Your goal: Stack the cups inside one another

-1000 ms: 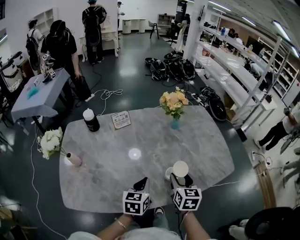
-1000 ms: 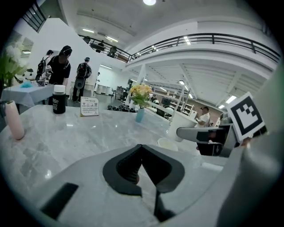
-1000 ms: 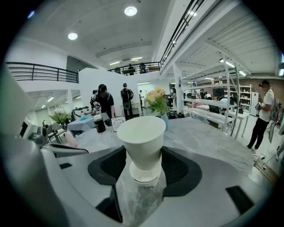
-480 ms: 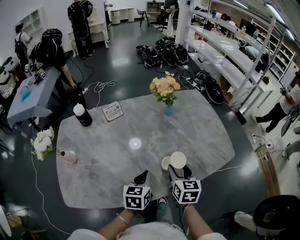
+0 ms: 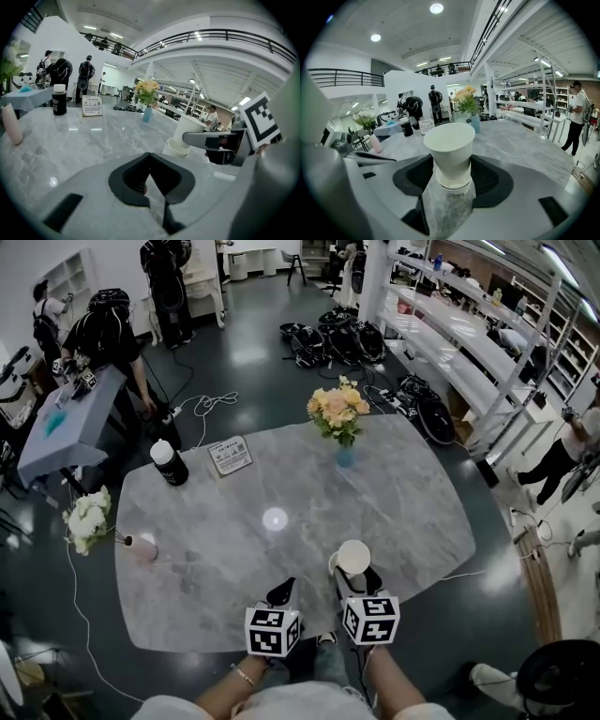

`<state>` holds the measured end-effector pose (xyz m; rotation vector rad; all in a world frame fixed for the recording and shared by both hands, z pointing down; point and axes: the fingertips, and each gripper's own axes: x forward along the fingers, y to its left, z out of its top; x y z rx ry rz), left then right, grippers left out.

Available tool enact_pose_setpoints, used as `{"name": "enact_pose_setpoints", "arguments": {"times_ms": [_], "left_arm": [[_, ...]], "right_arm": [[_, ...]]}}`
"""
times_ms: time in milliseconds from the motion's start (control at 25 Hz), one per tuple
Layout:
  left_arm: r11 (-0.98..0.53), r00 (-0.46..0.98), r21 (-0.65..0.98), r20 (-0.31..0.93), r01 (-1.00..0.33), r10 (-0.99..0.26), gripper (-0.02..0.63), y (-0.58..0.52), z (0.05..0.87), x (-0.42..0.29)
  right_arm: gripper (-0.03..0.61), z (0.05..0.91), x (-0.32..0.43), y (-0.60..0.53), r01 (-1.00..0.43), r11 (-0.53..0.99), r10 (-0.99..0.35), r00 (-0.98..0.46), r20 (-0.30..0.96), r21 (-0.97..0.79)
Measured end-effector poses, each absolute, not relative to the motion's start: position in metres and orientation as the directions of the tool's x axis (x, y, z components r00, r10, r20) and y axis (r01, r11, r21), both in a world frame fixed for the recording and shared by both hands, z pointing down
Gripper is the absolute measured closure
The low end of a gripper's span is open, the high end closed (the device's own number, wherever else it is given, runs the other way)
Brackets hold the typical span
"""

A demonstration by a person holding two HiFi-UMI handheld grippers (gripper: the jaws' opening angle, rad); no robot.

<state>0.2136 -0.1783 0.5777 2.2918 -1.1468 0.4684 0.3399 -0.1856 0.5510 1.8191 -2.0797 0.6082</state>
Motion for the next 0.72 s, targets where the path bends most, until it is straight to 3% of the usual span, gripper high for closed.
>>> {"name": "enact_pose_setpoints", "arguments": {"times_ms": [720], "left_arm": [[-0.486, 0.566, 0.3, 0.546, -0.821, -0.618, 0.617, -0.182, 0.588, 0.208]], "right_arm": [[0.341, 0.568, 0.336, -0.189, -0.988, 0.116, -0.831, -0.151, 0.535, -0.098]]}}
